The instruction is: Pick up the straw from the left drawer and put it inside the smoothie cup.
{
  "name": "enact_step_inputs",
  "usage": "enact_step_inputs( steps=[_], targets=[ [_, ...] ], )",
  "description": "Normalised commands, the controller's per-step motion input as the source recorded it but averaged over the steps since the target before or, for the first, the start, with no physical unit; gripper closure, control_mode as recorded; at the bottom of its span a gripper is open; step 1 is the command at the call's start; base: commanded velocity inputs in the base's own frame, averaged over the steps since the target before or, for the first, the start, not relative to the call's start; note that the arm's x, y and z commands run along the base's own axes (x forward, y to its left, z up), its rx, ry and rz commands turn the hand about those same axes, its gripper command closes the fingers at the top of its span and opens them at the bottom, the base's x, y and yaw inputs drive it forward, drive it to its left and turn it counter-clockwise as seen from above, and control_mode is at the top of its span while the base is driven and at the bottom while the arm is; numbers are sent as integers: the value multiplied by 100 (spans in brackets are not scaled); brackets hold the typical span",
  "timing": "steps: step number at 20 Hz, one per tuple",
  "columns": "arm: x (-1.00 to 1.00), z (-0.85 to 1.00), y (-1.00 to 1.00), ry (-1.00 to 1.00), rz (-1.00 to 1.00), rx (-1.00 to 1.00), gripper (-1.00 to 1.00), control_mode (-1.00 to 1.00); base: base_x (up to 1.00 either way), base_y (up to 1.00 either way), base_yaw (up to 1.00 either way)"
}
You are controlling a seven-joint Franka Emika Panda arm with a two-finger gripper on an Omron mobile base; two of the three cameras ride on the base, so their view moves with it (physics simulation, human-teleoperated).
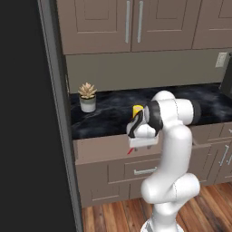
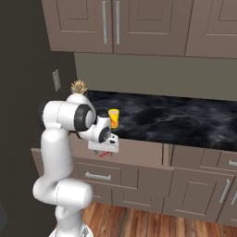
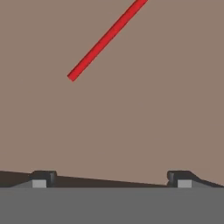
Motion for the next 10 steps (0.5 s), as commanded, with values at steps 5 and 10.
enact_step_inputs(
  steps=[5,10],
  targets=[
    [8,-40,0,10,0,0,-100,-100,0,0,0],
    [-13,-32,-1,19,0,0,-100,-100,0,0,0]
  ],
)
